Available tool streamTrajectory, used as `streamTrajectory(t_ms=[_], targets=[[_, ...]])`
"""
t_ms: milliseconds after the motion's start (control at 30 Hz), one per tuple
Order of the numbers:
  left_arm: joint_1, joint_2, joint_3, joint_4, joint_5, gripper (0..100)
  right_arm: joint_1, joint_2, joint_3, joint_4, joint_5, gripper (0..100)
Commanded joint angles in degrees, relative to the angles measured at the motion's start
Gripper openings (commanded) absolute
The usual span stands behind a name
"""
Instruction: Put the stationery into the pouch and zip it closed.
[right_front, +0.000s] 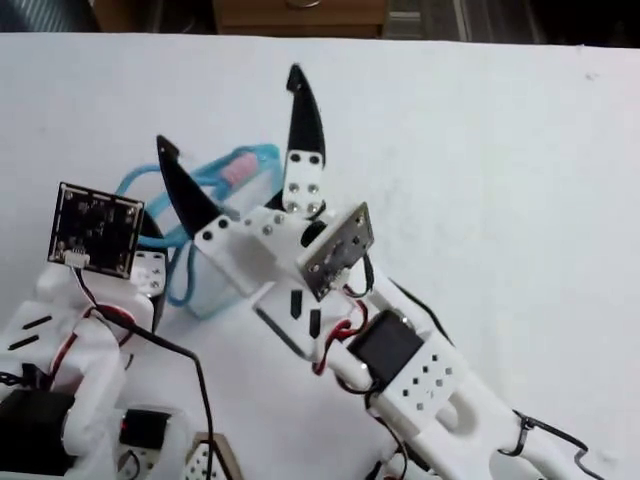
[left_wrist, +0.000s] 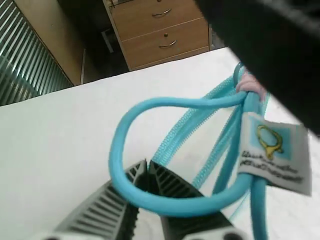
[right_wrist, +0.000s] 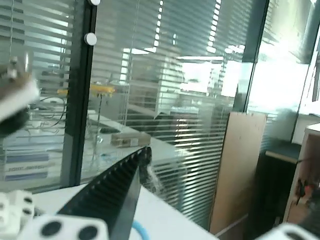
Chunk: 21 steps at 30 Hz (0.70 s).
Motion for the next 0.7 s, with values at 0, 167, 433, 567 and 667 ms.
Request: streamTrajectory(t_ms=[0, 167, 433, 567, 667], targets=[[-0.4, 0.4, 0.26, 0.97, -0.35, 2, 1.54, 1.63, -6.86, -0.92, 1.05, 43.2], [-0.4, 0.4, 0.35, 0.97, -1.67, 2, 4.44, 4.0, -13.36, -0.4, 1.05, 17.6], [-0.4, 0.4, 0.44, 0.97, -1.85, 2, 5.93, 0.4, -13.36, 21.85, 6.59, 21.1], [-0.4, 0.4, 0.35, 0.97, -1.85, 2, 6.02, -5.49, -12.92, 34.59, 7.21, 29.6], [-0.4, 0.4, 0.35, 0.97, -1.85, 2, 6.64, -10.07, -8.97, 40.92, 11.78, 31.2]])
